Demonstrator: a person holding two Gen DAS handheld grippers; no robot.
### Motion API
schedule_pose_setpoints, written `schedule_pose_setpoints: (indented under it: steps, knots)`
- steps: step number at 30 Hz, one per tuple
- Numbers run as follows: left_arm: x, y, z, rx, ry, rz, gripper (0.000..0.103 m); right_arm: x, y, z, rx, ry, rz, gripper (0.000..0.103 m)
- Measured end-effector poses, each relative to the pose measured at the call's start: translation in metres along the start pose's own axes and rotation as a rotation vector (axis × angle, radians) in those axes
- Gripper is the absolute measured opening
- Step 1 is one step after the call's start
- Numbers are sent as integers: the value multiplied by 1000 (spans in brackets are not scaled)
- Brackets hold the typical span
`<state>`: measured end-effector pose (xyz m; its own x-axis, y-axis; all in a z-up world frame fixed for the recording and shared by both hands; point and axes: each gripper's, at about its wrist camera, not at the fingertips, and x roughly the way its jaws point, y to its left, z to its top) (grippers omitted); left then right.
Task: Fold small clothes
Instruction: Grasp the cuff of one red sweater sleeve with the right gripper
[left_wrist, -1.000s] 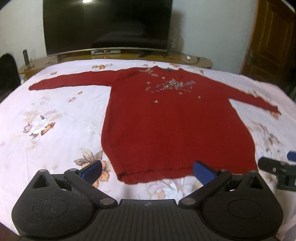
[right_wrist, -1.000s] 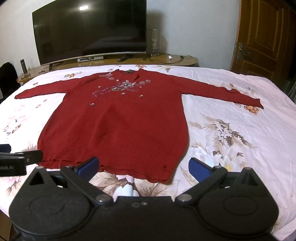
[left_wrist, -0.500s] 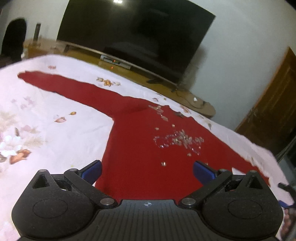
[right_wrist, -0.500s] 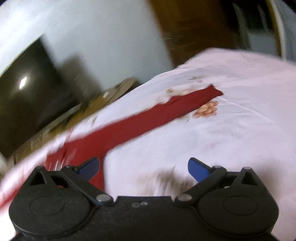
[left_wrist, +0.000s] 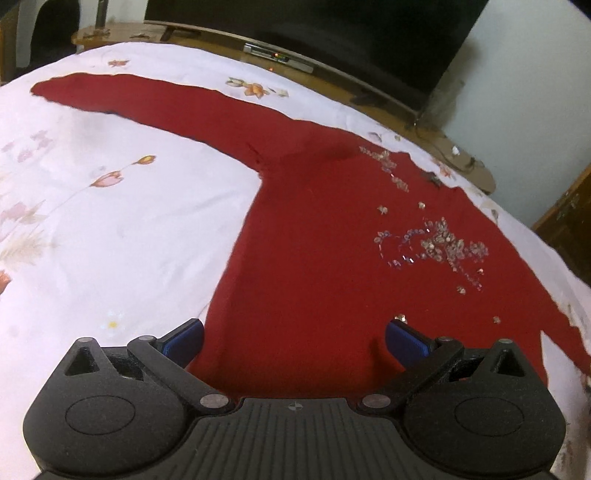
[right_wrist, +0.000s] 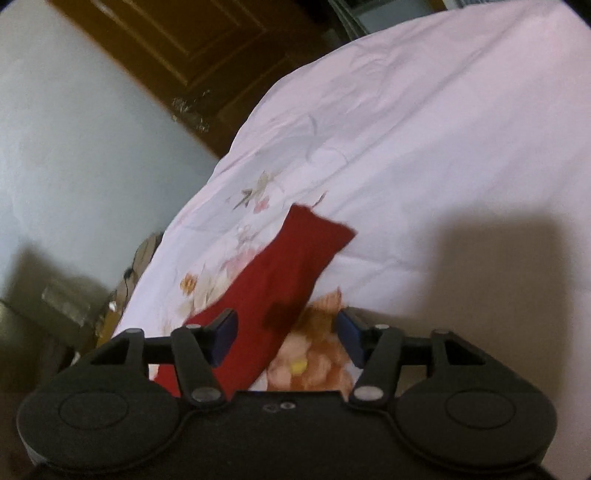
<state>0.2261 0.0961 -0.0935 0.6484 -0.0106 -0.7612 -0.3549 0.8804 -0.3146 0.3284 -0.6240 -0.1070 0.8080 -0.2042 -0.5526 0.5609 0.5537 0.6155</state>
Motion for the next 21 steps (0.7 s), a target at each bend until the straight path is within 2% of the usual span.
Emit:
schedule_pose_setpoints:
  steps: [4,5,6,8,9,12,16,21]
  knots:
    - [8,-2,5,-13,12,13,103,16,-1,11,20,7,29,57]
    - [8,-2,5,-14,14,13,103,19,0,13,20,15,35,46]
    - [9,-2,6,-11,17,12,103,21,1,14,16,32,42,27]
    - [9,-1,8,-1,18,7,103,24,2,13,2,59,25,13]
    - [9,0,10,3,17,4,103,24,3,12,-8,53,17,10]
    - [9,9,16,-10,5,1,103,24,10,12,-37,39,-3,7]
    - [12,20,20,-8,-2,-7,103,18,35,11,-142,-3,-36,7]
    - [14,27,23,20,2,-65,103,-14,93,5,-294,-70,-6,6]
